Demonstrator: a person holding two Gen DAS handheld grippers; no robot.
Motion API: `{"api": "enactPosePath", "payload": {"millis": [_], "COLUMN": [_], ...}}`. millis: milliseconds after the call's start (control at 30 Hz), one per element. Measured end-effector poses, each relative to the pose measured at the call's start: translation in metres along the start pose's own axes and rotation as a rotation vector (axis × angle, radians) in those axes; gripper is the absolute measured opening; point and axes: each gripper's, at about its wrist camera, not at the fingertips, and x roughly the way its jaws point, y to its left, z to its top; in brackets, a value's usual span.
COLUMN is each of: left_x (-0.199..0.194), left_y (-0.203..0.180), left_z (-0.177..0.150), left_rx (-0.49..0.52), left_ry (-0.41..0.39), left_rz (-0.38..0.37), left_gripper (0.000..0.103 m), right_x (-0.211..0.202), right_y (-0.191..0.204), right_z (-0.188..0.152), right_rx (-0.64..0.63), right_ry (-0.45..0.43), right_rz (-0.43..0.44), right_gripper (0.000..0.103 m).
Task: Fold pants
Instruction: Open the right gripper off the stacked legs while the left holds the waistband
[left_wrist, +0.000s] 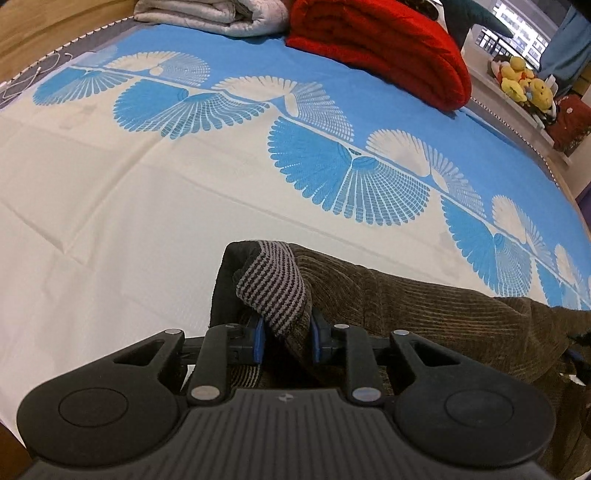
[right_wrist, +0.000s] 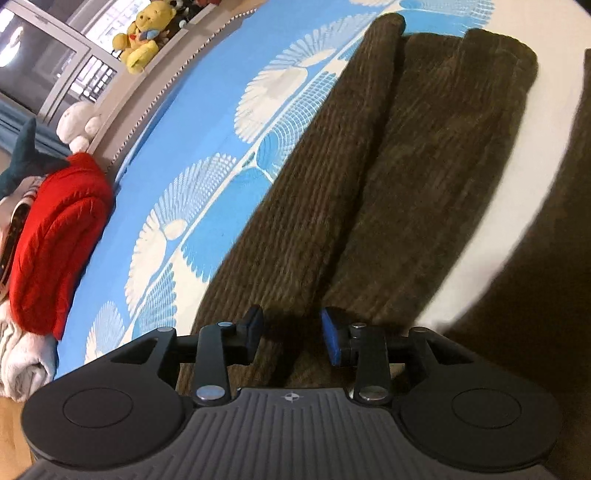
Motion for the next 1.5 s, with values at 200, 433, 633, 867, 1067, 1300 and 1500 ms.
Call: {"api": "enactPosePath", "payload": {"millis": [200,433,633,867,1067,1300,1500], "left_x": [-0.001,-0.018,-0.028,-0.004,0.003,0.013,0.013], "left_y": [0.001,0.011,0.034,0.044,0.047,0.042,0.036], "left_z": [0.003,0.003,-0.014,-0.024,-0.026,-0.024,-0.024], "left_rx": [-0.006,-0.024,-0.041,0.052,0.034,0.075,0.081], "left_ry": [0.011,-0.02,-0.007,0.134,0.171,0.188,0.185], "left_rz": [-0.006,-0.019,0.0,0.066,0.042,0.043,0.055], "left_gripper": [0.026,0.024,0.022,0.031,0.042,0.043,0.044], "right_x": [-0.014,-0.106,-0.185,-0.189,-0.197,-0.192,-0.165], "right_y": [0.011,0.012,-0.04,-0.097,-0.138,-0.18,-0.184], "right_z": [0.005,-0.008,-0.061,-0.089,-0.058,-0.026,-0.012], "right_rx": [-0.026,-0.157,-0.203,-0.161,-0.003,0.242,0.337], "right_ry": [-0.049,-0.052,0.081,0.249,0.086,-0.006,-0.033], "right_rz": [-0.011,-0.028,-0.101,-0.112,-0.15,-0.116,-0.078], "right_gripper": [0.004,0.003,0.003,0.006,0.019,0.027,0.045]}}
